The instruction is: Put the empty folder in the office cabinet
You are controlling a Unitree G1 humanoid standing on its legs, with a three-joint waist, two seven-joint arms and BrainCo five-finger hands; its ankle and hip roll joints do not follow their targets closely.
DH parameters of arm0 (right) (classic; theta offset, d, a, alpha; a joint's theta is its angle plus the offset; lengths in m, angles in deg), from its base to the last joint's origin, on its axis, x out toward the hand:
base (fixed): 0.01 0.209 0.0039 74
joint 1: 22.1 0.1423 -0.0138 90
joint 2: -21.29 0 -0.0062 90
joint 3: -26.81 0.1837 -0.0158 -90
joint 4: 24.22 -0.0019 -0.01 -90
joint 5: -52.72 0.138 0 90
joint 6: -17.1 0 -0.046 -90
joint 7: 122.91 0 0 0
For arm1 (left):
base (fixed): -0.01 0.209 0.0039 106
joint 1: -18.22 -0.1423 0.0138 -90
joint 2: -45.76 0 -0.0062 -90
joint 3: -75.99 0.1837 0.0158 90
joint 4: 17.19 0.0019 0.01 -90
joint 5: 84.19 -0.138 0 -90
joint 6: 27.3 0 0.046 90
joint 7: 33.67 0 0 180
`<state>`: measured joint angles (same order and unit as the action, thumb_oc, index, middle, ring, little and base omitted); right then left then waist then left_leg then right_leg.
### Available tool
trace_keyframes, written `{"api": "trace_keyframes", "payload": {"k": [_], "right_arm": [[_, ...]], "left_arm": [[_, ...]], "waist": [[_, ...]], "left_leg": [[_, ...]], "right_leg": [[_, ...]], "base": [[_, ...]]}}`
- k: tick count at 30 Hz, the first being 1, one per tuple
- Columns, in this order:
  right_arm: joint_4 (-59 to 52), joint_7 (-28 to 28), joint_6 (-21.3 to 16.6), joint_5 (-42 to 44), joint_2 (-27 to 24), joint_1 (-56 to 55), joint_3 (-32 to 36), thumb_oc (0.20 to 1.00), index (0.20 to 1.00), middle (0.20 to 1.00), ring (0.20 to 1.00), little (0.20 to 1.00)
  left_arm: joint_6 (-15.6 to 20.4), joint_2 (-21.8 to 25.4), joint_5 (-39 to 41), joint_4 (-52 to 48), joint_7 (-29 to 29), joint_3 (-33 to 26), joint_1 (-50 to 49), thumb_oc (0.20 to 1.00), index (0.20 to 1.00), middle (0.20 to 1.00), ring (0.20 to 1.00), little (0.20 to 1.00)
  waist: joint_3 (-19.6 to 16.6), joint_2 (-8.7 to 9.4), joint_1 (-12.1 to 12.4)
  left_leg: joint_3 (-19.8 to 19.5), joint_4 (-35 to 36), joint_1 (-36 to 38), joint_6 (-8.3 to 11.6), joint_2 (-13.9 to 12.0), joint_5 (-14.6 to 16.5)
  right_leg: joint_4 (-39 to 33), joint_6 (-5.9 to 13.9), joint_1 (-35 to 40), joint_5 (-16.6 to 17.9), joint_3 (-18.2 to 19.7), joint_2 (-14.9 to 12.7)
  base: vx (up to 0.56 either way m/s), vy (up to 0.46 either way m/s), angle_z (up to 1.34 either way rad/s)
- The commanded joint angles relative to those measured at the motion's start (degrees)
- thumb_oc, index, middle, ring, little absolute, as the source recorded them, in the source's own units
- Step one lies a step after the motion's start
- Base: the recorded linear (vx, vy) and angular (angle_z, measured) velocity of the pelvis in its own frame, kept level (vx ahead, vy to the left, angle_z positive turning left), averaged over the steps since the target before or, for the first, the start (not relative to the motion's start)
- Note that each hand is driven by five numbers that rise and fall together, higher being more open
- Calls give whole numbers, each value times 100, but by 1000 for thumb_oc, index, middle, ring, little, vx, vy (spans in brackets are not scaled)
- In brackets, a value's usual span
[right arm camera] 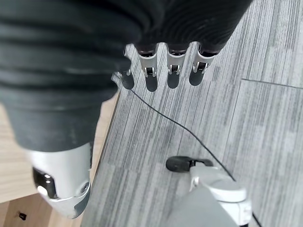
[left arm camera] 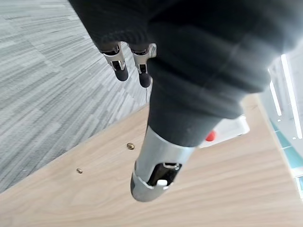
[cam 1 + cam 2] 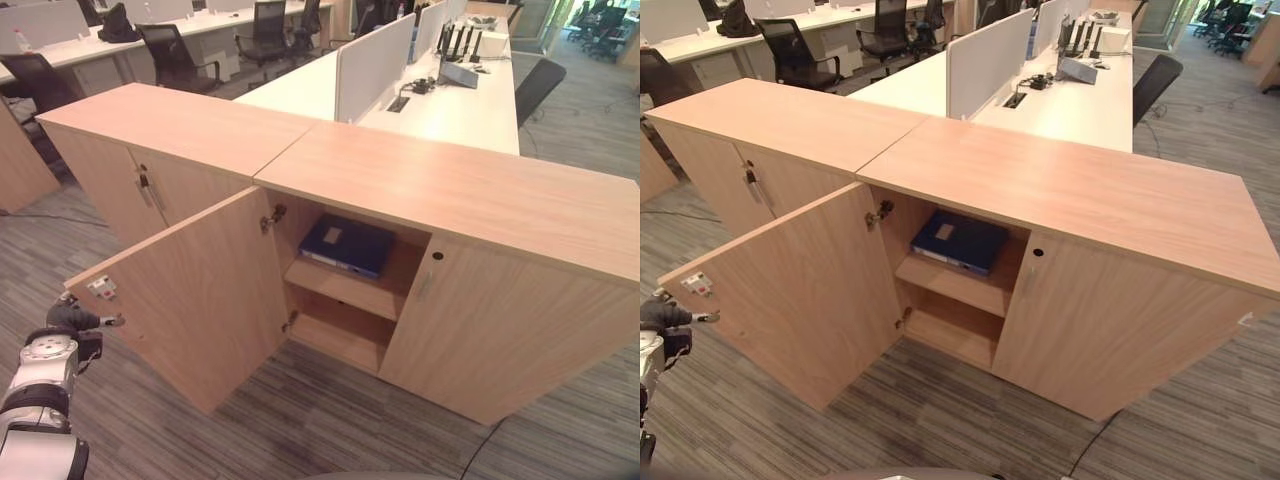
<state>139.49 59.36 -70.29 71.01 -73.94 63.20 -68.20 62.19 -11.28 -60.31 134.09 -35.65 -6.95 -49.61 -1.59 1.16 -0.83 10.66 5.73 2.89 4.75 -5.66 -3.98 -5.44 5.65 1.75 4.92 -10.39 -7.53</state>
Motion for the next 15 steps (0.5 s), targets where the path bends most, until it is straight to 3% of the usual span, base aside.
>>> {"api": "trace_keyframes", "payload": {"k": [1, 9, 15], "right_arm": [[-54, -62, -140, 136, -40, 359, -204, 1000, 1000, 1000, 1000, 1000], [-36, -114, -137, 134, 44, 399, -196, 1000, 1000, 1000, 1000, 1000], [38, -153, -174, 95, 203, 482, -153, 1000, 1000, 1000, 1000, 1000]], "left_arm": [[376, -510, 99, 104, 142, 311, 1415, 1000, 1000, 1000, 1000, 1000], [460, -1696, 50, -898, 148, 1112, 1534, 1000, 1000, 1000, 1000, 1000], [585, -2352, -297, -2518, 267, 1576, 939, 1000, 1000, 1000, 1000, 1000]], "waist": [[103, -177, -232], [130, -117, -325], [201, -69, -311]], "left_leg": [[-96, -73, 0, -91, 154, 380], [-149, -73, -15, -117, 172, 402], [-215, -73, -23, -141, 177, 419]], "right_leg": [[44, 353, 326, -519, -266, 18], [44, 348, 355, -515, -280, -25], [44, 339, 360, -553, -308, -22]], "base": [[-7, 3, 8], [-3, 2, 11], [-3, -11, 20]]}}
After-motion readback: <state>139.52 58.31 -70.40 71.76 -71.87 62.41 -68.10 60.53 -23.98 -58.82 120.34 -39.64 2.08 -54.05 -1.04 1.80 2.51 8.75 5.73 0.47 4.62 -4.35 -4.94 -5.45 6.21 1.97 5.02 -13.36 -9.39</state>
